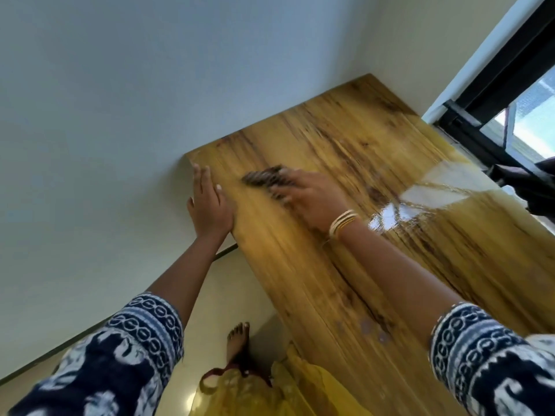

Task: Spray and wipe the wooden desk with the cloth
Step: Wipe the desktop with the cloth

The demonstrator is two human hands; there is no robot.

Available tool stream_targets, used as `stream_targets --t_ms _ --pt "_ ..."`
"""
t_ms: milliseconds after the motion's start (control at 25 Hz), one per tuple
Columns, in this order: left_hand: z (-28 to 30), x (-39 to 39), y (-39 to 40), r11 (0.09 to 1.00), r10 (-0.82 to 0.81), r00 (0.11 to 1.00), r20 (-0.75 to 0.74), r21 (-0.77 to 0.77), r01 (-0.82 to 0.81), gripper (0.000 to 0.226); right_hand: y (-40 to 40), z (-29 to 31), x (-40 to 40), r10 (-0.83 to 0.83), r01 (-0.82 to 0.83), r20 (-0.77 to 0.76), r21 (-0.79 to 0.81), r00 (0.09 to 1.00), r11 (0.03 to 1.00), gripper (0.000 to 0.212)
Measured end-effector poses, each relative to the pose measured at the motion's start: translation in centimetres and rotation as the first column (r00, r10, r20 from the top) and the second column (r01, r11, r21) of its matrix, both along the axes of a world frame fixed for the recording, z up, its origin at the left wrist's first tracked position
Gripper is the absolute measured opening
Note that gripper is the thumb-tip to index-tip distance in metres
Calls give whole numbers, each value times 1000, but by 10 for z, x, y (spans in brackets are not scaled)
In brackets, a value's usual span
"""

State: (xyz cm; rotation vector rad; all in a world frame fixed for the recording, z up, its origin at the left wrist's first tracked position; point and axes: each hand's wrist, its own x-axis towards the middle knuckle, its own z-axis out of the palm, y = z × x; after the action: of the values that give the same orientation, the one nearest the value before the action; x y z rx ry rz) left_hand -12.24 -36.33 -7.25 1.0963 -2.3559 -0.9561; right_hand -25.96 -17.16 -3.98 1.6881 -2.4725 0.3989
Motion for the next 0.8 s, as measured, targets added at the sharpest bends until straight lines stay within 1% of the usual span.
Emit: stream_targets --t_ms 40,80,120,160,200,240,280,320,360,400,440,480,520,560,600,640,680,720,760,800 --pt "0 0 1 1000 3 1000 -15 12 -3 51 17 3 -25 -207 208 29 -42 978 977 29" --pt "0 1 3 998 20 999 -38 53 -18 52 39 3 -47 -452 454 65 -36 890 890 30" --pt "0 2 6 991 50 997 -65 128 -41 53 64 -1 -63 -658 661 89 -10 748 750 34" --pt "2 3 8 973 78 993 -88 222 -57 54 85 -5 -73 -796 799 106 26 596 601 37" --pt "3 4 10 949 92 991 -100 311 -57 55 98 -9 -78 -875 875 100 50 475 481 40" --pt "4 5 12 929 87 991 -97 368 -46 56 101 -11 -78 -914 912 78 71 399 404 41" --pt "5 7 16 922 72 994 -84 387 -34 56 95 -9 -74 -921 917 54 80 387 390 41" --pt "6 9 20 925 54 996 -69 379 -24 57 82 -5 -65 -898 895 34 77 439 440 41" --pt "7 12 25 939 39 999 -38 343 -23 58 68 1 -51 -846 842 8 85 534 532 40" --pt "7 14 30 962 28 999 18 271 -32 58 54 6 -32 -755 757 -55 74 653 649 38" --pt "8 17 37 986 19 996 84 164 -33 58 42 7 -7 -632 638 -129 13 764 770 34" --pt "8 21 44 999 3 991 132 45 -9 56 36 5 25 -484 489 -198 -28 852 872 32" --pt "8 25 50 997 -39 988 146 -55 48 54 35 -1 63 -313 317 -181 -6 932 948 31" --pt "9 29 56 982 -113 984 139 -135 132 51 39 -10 98 -155 158 -96 27 983 987 32" --pt "8 34 61 953 -201 970 136 -202 226 50 45 -18 123 6 -4 -30 44 1000 999 33" --pt "6 39 65 914 -283 948 148 -257 313 51 53 -23 130 123 -123 5 67 992 990 34" --pt "5 44 68 875 -349 922 168 -293 384 52 62 -24 123 185 -184 -4 88 983 979 34" --pt "5 47 70 841 -402 896 188 -311 442 53 70 -22 105 186 -182 -41 95 982 979 34" --pt "6 49 72 810 -447 871 204 -320 491 55 81 -16 83 116 -111 -53 99 992 989 34" --pt "7 50 76 781 -486 846 219 -327 533 55 95 -9 55 -7 15 -69 125 998 992 34"
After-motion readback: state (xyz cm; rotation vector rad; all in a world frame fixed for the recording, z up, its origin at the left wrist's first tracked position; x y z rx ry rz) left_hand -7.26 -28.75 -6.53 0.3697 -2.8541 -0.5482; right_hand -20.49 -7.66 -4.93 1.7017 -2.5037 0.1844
